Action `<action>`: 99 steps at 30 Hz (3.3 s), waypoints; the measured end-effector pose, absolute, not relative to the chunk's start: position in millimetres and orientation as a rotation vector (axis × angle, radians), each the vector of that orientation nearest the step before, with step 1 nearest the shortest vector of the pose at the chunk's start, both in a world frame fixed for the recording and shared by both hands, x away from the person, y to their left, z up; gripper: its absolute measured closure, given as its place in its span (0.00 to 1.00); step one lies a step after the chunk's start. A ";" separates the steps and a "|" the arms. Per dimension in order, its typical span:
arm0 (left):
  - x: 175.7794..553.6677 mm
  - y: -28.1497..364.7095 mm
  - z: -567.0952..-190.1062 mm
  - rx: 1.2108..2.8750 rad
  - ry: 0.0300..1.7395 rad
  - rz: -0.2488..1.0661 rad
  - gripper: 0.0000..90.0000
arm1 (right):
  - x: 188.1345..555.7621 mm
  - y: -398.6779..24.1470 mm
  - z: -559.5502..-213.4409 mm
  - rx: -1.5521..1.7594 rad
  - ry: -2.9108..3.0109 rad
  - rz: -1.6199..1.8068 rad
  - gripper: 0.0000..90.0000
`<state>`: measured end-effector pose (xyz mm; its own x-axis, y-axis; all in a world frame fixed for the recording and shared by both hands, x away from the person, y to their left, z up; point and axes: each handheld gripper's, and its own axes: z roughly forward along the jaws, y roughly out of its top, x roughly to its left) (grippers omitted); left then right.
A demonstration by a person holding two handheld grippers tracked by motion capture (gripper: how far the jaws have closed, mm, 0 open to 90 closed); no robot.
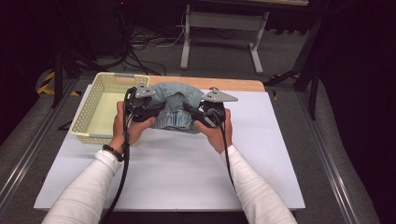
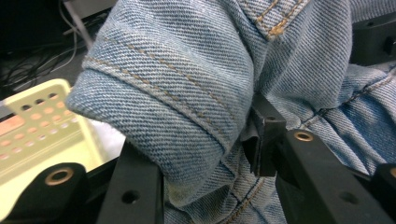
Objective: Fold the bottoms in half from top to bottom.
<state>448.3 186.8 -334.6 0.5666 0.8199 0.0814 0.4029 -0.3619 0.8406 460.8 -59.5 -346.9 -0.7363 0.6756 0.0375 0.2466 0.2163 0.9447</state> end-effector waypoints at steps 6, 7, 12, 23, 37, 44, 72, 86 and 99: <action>447.0 198.9 -332.0 1.962 1.018 0.676 0.71 | 466.1 -42.7 -345.3 0.809 2.115 1.515 0.75; 447.1 201.0 -331.4 1.958 1.026 0.680 0.71 | 467.5 -40.1 -344.8 0.803 2.113 1.517 0.75; 447.9 212.1 -328.6 1.952 1.057 0.694 0.71 | 474.9 -27.0 -341.9 0.816 2.124 1.547 0.75; 446.9 239.8 -322.7 1.929 1.121 0.743 0.72 | 486.2 4.1 -340.8 0.848 2.149 1.600 0.75; 450.4 278.9 -331.5 1.916 1.249 0.756 0.73 | 502.8 52.2 -353.6 0.897 2.211 1.624 0.73; 452.1 292.6 -335.4 1.943 1.254 0.723 0.74 | 508.4 61.0 -361.4 0.923 2.257 1.610 0.64; 492.9 338.3 -368.0 1.995 1.448 0.623 0.74 | 456.4 -42.0 -371.3 0.805 2.214 1.449 0.49; 506.5 339.0 -371.3 2.059 1.484 0.627 0.73 | 405.7 -128.2 -400.8 0.846 2.205 1.421 0.47; 518.6 333.7 -379.9 2.195 1.531 0.721 0.72 | 370.1 -160.6 -411.5 0.839 2.217 1.362 0.46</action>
